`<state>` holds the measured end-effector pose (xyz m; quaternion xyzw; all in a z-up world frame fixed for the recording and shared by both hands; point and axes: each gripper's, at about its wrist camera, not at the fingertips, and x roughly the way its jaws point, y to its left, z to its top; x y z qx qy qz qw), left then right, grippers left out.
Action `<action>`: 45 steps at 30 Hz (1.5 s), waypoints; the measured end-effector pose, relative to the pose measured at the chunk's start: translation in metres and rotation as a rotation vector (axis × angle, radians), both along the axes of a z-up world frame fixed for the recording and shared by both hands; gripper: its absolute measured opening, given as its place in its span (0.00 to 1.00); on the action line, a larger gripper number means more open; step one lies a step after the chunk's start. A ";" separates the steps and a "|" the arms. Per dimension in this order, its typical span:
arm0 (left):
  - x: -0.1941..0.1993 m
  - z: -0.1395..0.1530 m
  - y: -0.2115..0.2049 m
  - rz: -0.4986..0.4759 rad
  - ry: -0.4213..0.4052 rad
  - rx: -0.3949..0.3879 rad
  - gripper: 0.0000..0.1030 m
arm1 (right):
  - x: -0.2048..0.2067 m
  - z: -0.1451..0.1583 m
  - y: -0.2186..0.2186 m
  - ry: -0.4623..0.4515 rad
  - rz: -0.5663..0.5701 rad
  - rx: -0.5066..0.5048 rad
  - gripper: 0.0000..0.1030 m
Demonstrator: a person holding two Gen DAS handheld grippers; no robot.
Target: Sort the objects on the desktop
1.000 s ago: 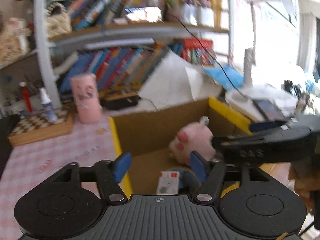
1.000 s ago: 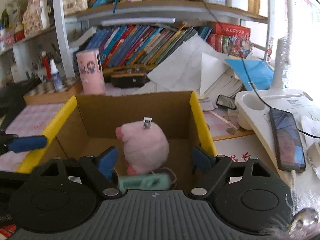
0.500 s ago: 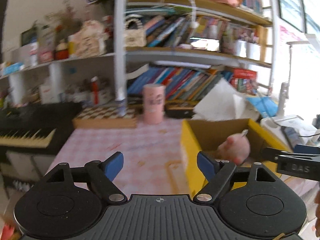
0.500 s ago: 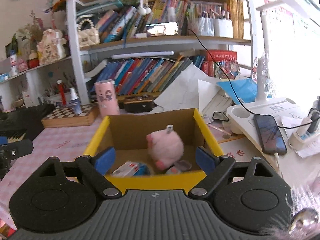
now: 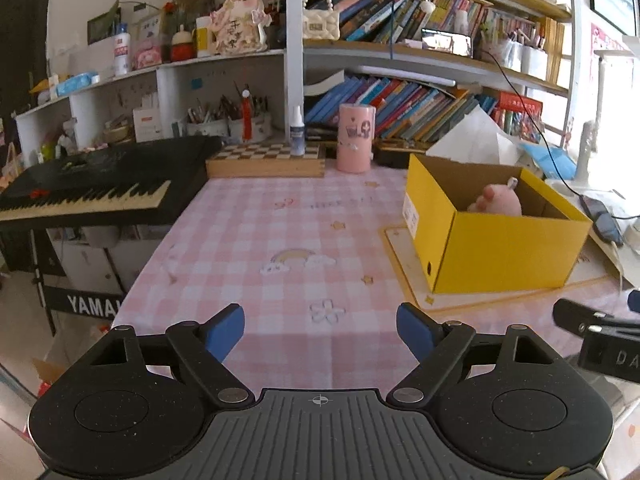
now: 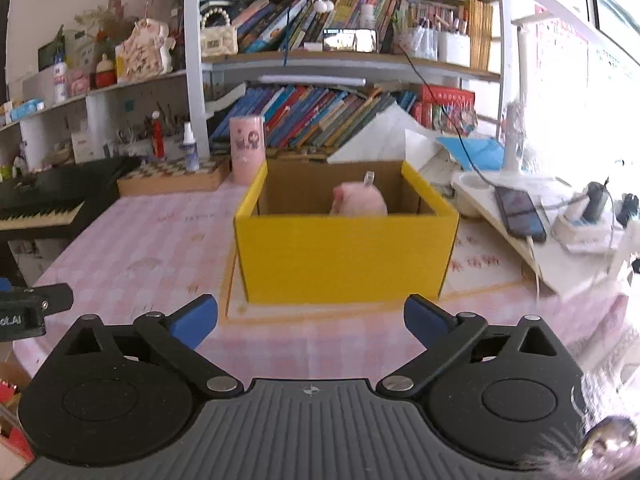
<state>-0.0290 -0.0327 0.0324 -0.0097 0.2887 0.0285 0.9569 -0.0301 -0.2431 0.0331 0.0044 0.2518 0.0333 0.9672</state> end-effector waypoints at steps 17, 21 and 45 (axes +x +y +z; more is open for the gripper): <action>-0.021 0.001 -0.003 -0.023 -0.004 0.018 0.86 | -0.028 -0.003 0.009 0.057 0.002 0.011 1.00; -0.023 0.001 -0.003 -0.021 0.000 0.016 0.87 | -0.030 -0.002 0.009 0.056 0.004 0.014 1.00; -0.023 -0.003 -0.001 0.002 0.032 0.028 0.89 | -0.030 -0.004 0.016 0.091 0.032 0.024 1.00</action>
